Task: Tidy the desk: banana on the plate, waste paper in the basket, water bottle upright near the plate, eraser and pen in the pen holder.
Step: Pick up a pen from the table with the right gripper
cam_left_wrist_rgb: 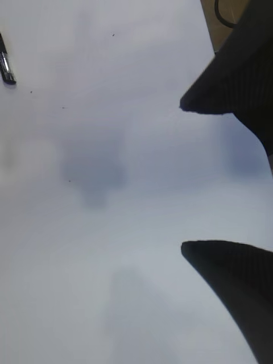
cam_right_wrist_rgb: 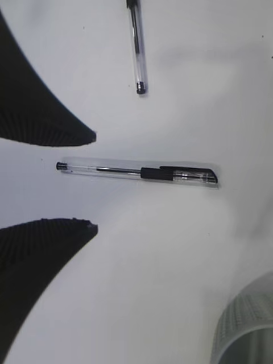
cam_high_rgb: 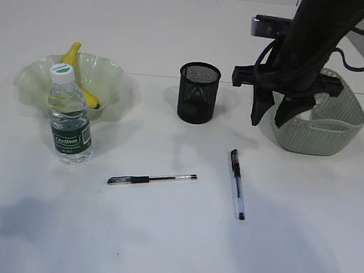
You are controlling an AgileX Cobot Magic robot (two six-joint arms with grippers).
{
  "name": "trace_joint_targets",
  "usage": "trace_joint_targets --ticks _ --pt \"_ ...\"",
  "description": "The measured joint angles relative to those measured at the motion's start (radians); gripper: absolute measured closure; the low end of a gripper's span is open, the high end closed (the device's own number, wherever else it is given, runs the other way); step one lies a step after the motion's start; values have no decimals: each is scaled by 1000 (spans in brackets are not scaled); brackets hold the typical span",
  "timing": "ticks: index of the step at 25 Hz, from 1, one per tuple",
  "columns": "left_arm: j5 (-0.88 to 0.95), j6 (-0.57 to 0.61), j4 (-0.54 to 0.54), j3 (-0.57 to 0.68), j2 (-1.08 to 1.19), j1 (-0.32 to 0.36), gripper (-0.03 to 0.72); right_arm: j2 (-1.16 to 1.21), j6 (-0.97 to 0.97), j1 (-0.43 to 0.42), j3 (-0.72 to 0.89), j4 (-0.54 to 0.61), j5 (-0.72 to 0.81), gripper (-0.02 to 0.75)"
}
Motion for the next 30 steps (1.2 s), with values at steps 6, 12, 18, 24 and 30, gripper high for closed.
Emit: trace_joint_targets --ticks 6,12,18,24,30 --pt "-14 0 -5 0 0 0 200 73 3 0 0 13 -19 419" --pt "-18 0 -5 0 0 0 200 143 -3 0 -46 28 -27 419" --pt "-20 0 -7 0 0 0 200 199 -4 0 -94 32 -42 419" --pt "-22 0 -7 0 0 0 200 261 -5 0 -115 33 -54 419" --pt "-30 0 -7 0 0 0 200 310 -5 0 -121 35 -64 418"
